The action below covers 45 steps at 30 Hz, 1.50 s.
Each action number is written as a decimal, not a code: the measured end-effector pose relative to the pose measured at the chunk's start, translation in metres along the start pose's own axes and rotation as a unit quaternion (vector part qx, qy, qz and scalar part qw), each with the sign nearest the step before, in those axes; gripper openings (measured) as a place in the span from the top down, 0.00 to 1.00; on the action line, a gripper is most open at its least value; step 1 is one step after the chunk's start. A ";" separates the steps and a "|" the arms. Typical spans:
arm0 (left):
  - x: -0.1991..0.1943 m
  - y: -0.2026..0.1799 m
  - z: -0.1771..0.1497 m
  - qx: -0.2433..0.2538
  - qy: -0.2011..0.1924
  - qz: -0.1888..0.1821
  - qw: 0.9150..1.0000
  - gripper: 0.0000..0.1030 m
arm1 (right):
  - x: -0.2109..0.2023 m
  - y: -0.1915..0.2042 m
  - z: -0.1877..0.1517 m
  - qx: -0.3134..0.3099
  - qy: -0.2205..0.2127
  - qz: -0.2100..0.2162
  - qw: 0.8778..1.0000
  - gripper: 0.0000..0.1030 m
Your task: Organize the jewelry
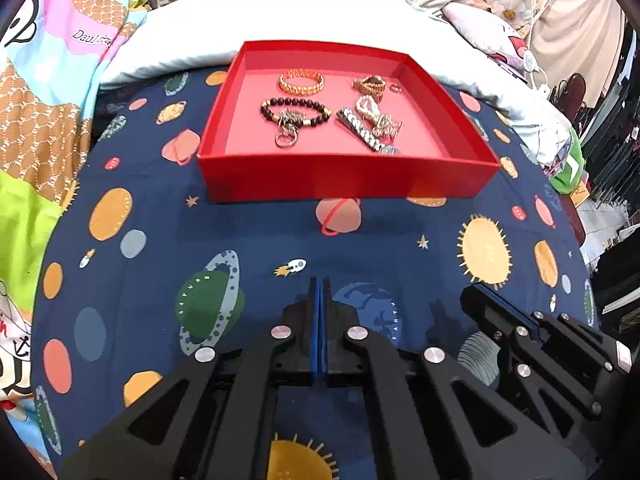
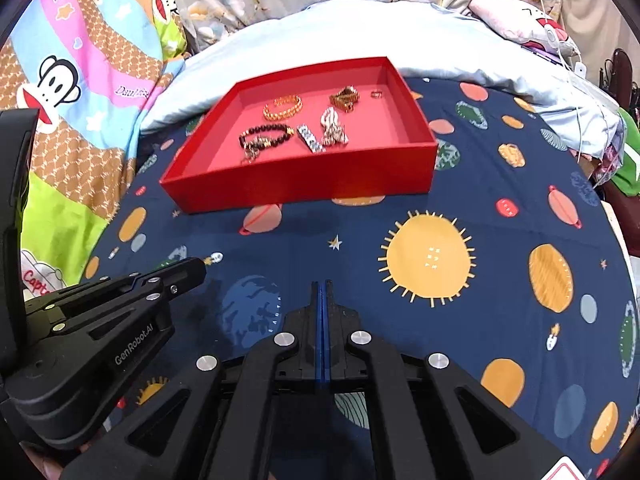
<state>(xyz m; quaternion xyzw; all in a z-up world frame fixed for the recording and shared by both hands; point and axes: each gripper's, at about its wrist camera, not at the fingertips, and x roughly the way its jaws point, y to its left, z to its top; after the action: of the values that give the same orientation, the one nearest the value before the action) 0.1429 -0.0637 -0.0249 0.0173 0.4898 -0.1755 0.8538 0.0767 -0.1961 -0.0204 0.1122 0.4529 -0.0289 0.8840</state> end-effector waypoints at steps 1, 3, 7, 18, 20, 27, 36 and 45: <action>-0.004 0.000 0.001 -0.001 -0.001 -0.001 1.000 1.00 | -0.003 0.000 0.001 0.000 -0.001 0.000 1.000 1.00; -0.011 -0.002 0.004 0.000 0.000 -0.005 1.000 1.00 | -0.011 0.003 0.005 -0.001 -0.008 0.003 1.000 0.99; -0.024 -0.007 0.012 0.002 -0.005 -0.016 1.000 1.00 | -0.023 0.010 0.017 -0.010 -0.024 0.009 1.000 0.99; -0.047 -0.009 0.079 0.000 -0.062 -0.036 0.997 1.00 | -0.036 0.016 0.095 -0.030 -0.091 0.018 0.995 0.99; -0.045 -0.010 0.099 0.001 -0.077 -0.033 0.997 1.00 | -0.034 0.016 0.112 -0.033 -0.103 0.016 0.994 0.99; -0.014 -0.007 0.155 -0.001 -0.090 -0.011 0.996 1.00 | 0.008 0.010 0.167 -0.033 -0.105 0.013 0.994 0.99; 0.073 0.010 0.179 -0.017 -0.028 0.006 0.999 1.00 | 0.087 -0.002 0.180 -0.029 -0.038 -0.001 0.999 0.93; 0.108 0.028 0.169 -0.042 -0.006 0.060 0.997 0.42 | 0.112 -0.013 0.166 -0.005 -0.031 -0.030 0.999 0.54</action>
<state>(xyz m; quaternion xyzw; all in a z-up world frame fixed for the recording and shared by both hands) 0.3417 -0.1020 -0.0323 0.0100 0.4894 -0.1038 0.8658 0.2725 -0.2402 -0.0192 0.0928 0.4287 -0.0569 0.8969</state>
